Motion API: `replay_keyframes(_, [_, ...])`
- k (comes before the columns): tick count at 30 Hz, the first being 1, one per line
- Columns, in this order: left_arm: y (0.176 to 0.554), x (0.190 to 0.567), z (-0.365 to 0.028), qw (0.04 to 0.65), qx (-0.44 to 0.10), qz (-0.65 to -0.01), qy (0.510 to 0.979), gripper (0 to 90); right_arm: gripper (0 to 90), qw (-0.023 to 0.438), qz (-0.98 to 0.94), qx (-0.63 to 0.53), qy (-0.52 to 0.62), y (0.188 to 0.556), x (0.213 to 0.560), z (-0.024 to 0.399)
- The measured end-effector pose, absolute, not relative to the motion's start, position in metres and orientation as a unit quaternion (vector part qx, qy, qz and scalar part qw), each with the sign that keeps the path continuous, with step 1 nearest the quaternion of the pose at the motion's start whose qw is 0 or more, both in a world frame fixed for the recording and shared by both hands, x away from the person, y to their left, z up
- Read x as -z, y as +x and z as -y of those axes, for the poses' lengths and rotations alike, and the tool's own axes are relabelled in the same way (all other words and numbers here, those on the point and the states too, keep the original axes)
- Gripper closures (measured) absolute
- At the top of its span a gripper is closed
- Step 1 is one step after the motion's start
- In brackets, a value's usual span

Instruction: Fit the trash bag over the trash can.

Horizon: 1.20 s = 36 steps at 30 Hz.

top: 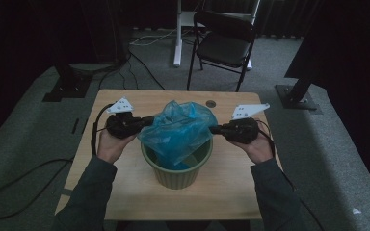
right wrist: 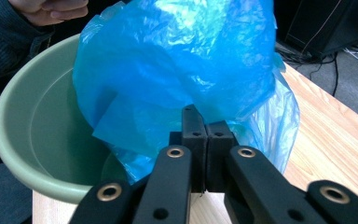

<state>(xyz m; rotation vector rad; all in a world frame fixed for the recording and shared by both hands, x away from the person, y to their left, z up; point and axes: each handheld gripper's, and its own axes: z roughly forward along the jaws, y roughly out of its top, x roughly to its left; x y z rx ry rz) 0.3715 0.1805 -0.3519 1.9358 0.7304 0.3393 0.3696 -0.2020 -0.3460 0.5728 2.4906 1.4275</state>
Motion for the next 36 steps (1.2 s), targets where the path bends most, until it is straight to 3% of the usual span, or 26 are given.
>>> replay_keyframes(36, [0.304,0.384,-0.216,0.528,-0.121,-0.294,0.787,89.7,90.0,0.081,-0.899,-0.407,0.142,0.326,0.371,0.205])
